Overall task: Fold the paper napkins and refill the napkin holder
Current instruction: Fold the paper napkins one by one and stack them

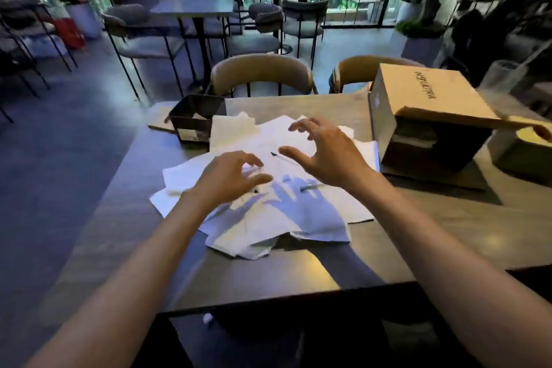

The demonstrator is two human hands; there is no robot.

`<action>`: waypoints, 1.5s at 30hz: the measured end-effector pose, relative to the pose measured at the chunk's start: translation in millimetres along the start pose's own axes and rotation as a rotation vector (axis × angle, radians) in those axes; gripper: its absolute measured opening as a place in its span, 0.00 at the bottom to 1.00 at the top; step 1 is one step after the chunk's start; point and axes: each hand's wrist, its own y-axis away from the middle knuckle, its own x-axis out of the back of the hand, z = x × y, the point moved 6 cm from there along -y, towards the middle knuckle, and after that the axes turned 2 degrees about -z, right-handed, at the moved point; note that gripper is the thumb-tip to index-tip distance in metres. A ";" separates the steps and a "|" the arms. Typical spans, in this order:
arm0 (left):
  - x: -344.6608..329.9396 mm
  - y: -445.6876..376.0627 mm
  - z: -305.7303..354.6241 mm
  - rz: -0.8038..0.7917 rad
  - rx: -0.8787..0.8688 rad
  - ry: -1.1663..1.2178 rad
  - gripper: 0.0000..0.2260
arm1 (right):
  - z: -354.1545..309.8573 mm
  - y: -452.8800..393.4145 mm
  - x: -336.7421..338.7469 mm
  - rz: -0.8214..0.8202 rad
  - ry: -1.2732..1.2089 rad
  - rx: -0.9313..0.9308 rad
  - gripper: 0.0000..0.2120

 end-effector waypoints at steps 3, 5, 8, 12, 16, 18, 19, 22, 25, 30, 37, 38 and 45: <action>-13.6 13.3 -8.3 -0.053 0.086 0.056 0.13 | 4.7 8.7 -4.2 -0.010 0.016 -0.026 0.24; -22.0 19.1 -14.6 -0.037 0.128 0.129 0.09 | 6.7 12.5 -13.6 -0.036 0.014 -0.043 0.23; -28.4 24.6 -16.7 0.025 0.078 0.091 0.09 | 10.7 14.6 -22.3 -0.031 -0.020 -0.047 0.22; -42.1 38.1 -22.9 0.119 0.022 0.106 0.12 | 21.0 12.4 -41.7 -0.044 -0.047 -0.036 0.21; -39.8 30.2 -27.3 0.168 0.010 0.125 0.12 | 31.1 -8.8 -60.9 -0.086 -0.081 -0.062 0.18; -32.8 22.0 -28.0 0.169 0.031 0.176 0.14 | 31.2 -25.6 -67.1 -0.093 -0.106 -0.051 0.17; -28.2 15.6 -28.7 0.157 0.044 0.211 0.16 | 30.5 -35.3 -68.9 -0.089 -0.118 -0.038 0.17; -7.5 -10.3 -31.6 0.199 0.068 0.305 0.17 | 32.8 -64.3 -74.1 -0.077 -0.134 -0.002 0.17; 8.6 -36.7 -29.6 0.284 0.001 0.224 0.11 | 49.6 -85.3 -80.1 -0.070 -0.055 -0.027 0.18; -12.0 -67.0 -34.9 0.159 0.042 0.042 0.23 | 101.3 -89.1 -82.9 -0.078 0.263 -0.256 0.30; -54.1 -67.1 -41.6 -0.164 0.029 -0.179 0.28 | 117.3 -47.8 -111.3 -0.312 0.208 -0.349 0.35; -53.5 -63.4 -41.7 -0.162 0.026 -0.182 0.28 | 112.1 -43.1 -112.1 -0.305 0.209 -0.335 0.34; -43.2 -21.4 -45.8 -0.166 -0.006 -0.183 0.24 | 70.9 -11.4 -118.9 -0.316 0.194 -0.290 0.32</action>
